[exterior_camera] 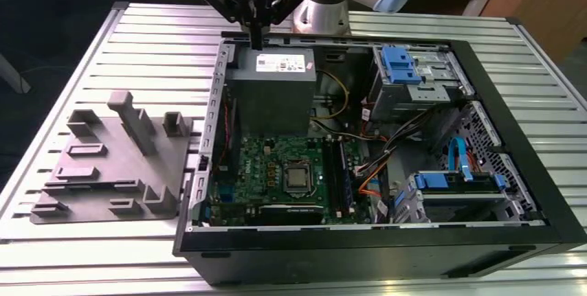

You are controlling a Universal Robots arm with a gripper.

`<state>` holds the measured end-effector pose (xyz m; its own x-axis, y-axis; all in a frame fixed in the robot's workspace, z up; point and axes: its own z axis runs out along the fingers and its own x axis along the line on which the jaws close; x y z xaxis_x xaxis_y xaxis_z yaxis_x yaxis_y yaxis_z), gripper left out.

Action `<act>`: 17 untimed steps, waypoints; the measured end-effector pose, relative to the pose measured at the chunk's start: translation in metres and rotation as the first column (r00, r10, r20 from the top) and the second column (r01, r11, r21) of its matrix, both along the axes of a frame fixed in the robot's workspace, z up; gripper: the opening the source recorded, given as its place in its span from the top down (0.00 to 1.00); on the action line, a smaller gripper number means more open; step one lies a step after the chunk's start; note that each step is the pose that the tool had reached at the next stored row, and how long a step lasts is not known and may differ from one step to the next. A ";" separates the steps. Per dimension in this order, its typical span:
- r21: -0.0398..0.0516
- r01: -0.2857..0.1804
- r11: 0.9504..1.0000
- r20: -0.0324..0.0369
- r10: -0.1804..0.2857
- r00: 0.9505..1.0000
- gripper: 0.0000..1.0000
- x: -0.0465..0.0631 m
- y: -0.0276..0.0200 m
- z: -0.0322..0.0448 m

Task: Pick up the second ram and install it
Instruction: 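Reach for the second ram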

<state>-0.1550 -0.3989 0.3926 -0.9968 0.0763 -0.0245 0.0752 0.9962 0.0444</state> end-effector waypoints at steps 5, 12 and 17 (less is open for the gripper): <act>0.000 0.000 1.000 0.000 0.000 1.000 0.93 -0.013 0.0000 -0.0003; 0.000 0.000 1.000 0.000 0.000 1.000 0.93 -0.027 0.0000 -0.0009; 0.000 0.000 1.000 0.000 0.000 1.000 0.93 -0.037 0.0000 -0.0016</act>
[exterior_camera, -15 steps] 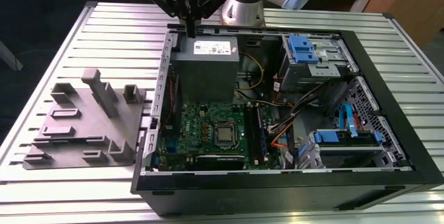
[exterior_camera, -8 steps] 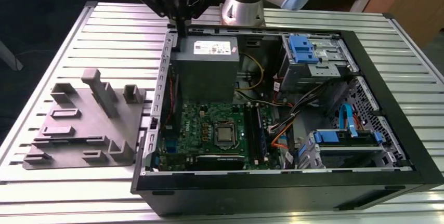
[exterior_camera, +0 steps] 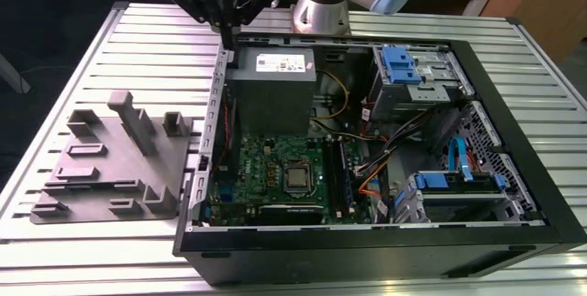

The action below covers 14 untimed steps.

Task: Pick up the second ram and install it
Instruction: 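Reach for the second ram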

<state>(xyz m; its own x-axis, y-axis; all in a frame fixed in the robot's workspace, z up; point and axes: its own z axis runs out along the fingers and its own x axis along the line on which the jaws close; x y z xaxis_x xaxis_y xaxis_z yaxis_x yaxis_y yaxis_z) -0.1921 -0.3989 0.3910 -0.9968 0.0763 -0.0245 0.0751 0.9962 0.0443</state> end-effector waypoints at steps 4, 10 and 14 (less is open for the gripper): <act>0.000 0.000 1.000 0.000 0.000 1.000 0.93 -0.008 0.0000 -0.0005; -0.001 0.000 1.000 0.000 0.000 1.000 0.93 -0.020 0.0000 -0.0013; -0.001 0.000 1.000 0.000 0.000 1.000 0.93 -0.028 0.0000 -0.0021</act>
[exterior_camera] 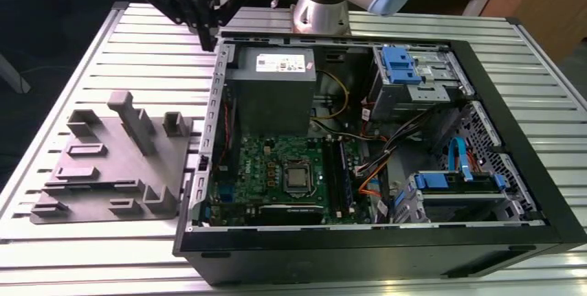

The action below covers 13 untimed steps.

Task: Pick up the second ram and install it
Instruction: 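Reach for the second ram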

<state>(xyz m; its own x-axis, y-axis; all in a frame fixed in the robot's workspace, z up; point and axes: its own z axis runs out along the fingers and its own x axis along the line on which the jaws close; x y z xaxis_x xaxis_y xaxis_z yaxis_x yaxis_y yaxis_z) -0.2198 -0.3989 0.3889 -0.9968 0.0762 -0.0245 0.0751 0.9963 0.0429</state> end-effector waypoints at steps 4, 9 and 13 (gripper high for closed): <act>-0.001 0.000 1.000 0.000 0.000 1.000 0.93 -0.007 0.0000 -0.0010; -0.002 0.000 1.000 0.000 0.000 1.000 0.93 -0.016 -0.0004 -0.0024; -0.002 0.000 1.000 0.000 0.000 1.000 0.93 -0.022 -0.0008 -0.0036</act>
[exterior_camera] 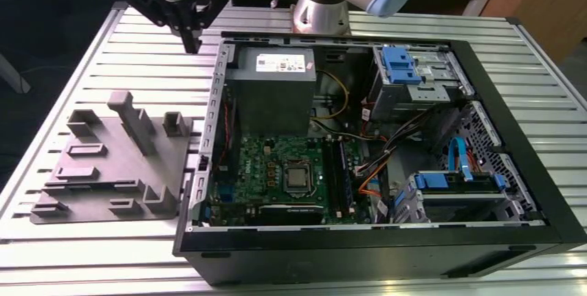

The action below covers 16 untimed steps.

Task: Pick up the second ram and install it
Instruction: 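Reach for the second ram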

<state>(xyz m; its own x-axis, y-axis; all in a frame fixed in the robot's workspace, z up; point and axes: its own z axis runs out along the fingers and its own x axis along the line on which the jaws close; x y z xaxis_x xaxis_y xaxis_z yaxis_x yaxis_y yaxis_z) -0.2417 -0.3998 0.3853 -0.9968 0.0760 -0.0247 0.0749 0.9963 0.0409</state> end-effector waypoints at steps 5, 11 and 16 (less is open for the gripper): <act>-0.001 0.000 1.000 0.000 0.000 1.000 0.93 -0.008 -0.0003 -0.0012; -0.002 0.000 1.000 0.000 0.000 1.000 0.93 -0.019 -0.0005 -0.0023; -0.002 0.000 1.000 0.000 0.000 1.000 0.93 -0.026 -0.0007 -0.0030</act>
<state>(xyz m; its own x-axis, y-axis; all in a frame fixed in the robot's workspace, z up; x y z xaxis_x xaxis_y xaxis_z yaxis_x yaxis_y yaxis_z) -0.2676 -0.4005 0.3823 -0.9968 0.0758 -0.0249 0.0748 0.9964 0.0393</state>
